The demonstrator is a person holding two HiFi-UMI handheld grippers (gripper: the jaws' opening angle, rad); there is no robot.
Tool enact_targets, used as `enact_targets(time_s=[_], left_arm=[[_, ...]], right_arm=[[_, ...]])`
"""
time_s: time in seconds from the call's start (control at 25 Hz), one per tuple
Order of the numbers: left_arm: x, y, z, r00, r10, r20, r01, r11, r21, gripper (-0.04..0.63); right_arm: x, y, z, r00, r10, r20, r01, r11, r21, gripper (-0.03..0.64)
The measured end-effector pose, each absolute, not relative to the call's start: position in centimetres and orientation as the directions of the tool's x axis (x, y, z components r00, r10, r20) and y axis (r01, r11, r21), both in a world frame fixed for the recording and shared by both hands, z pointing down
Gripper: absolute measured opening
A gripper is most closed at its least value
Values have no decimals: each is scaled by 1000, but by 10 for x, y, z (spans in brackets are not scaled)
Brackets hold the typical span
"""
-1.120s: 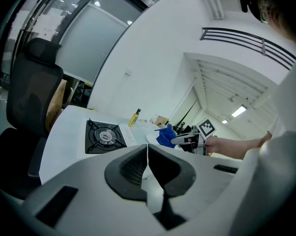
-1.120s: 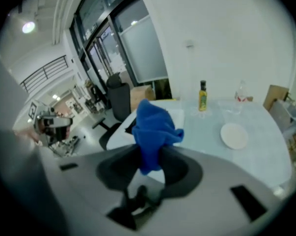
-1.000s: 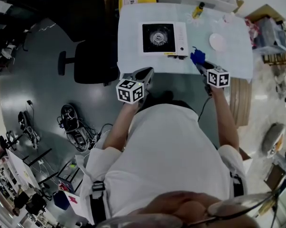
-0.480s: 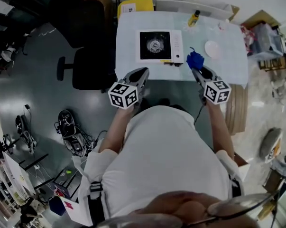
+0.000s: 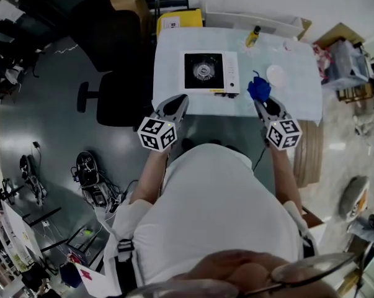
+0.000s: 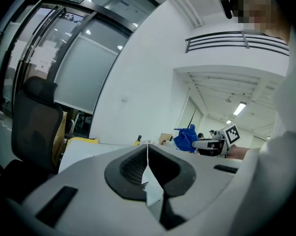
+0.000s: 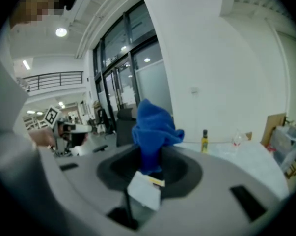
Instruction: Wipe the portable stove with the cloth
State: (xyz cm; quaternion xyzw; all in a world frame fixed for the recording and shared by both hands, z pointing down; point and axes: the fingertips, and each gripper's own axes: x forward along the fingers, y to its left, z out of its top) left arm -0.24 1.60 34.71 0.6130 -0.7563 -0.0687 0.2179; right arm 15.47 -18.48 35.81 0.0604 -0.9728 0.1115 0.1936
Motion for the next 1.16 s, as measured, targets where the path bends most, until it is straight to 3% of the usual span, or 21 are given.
enact_targets(time_s=[1.16], left_arm=[[-1,9,341,-140,-968,208,-894,214,394,37]], right_arm=[[159,-177,336,-940,-97,328,-157,975,-160,129]])
